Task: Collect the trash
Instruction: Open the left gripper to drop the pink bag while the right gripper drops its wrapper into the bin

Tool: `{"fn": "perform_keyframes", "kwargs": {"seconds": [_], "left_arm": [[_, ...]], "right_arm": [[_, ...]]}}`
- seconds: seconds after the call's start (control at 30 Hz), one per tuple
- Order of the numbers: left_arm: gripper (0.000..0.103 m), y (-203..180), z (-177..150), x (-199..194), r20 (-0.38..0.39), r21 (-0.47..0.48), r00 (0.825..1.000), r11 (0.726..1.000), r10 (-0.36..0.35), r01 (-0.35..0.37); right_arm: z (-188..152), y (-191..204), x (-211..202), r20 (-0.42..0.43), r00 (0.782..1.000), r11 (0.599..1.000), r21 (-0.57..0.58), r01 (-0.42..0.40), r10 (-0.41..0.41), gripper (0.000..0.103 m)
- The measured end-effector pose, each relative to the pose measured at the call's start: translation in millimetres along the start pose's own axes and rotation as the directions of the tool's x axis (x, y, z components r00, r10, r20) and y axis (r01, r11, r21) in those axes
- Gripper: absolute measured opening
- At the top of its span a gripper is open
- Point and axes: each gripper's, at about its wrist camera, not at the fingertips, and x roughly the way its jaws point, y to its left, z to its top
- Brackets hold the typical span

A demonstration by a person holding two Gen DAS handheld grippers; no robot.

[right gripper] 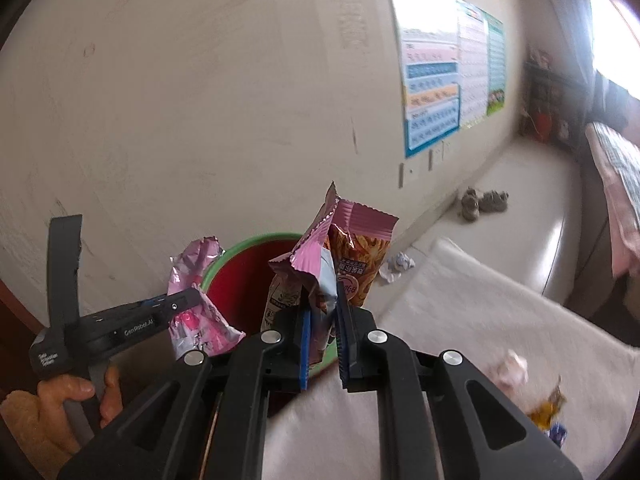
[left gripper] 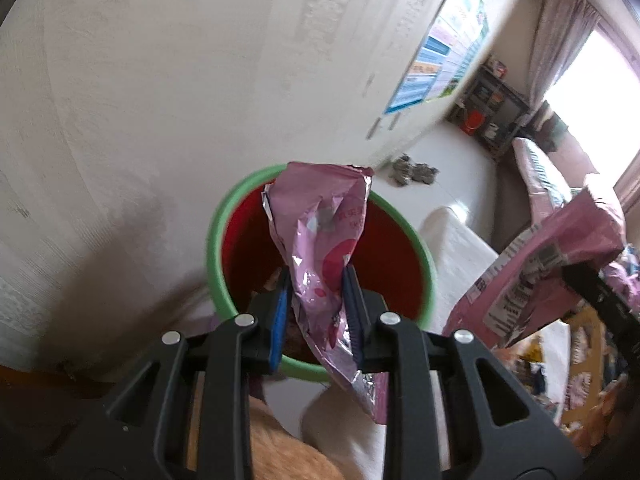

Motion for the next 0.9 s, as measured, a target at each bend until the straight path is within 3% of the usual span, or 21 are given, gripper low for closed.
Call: {"fn": "perform_keyframes", "kwargs": {"seconds": [0.53, 0.6, 0.67, 0.73, 0.9], "left_arm": [[0.025, 15.7, 6.7, 19.9, -0.003, -0.009, 0.999, 0.999, 0.044, -0.044], [0.028, 15.6, 7.1, 22.7, -0.003, -0.005, 0.999, 0.999, 0.054, -0.054], [0.044, 14.2, 8.0, 25.6, 0.000, -0.007, 0.998, 0.998, 0.065, -0.065], [0.051, 14.4, 6.7, 26.6, 0.011, -0.019, 0.997, 0.997, 0.071, -0.071], [0.053, 10.7, 3.4, 25.0, 0.005, -0.004, 0.997, 0.997, 0.076, -0.076]], "right_arm": [[7.2, 34.2, 43.3, -0.048, 0.999, 0.996, -0.084, 0.014, -0.018, 0.013], [8.6, 32.3, 44.7, -0.048, 0.999, 0.997, -0.074, 0.013, -0.016, 0.021], [10.6, 31.6, 44.7, -0.043, 0.999, 0.997, -0.073, 0.018, -0.021, 0.031], [11.6, 30.8, 42.1, -0.034, 0.999, 0.998, -0.065, 0.017, -0.019, 0.044], [13.8, 29.7, 33.5, -0.024, 0.999, 0.997, -0.074, 0.020, -0.022, 0.045]]}}
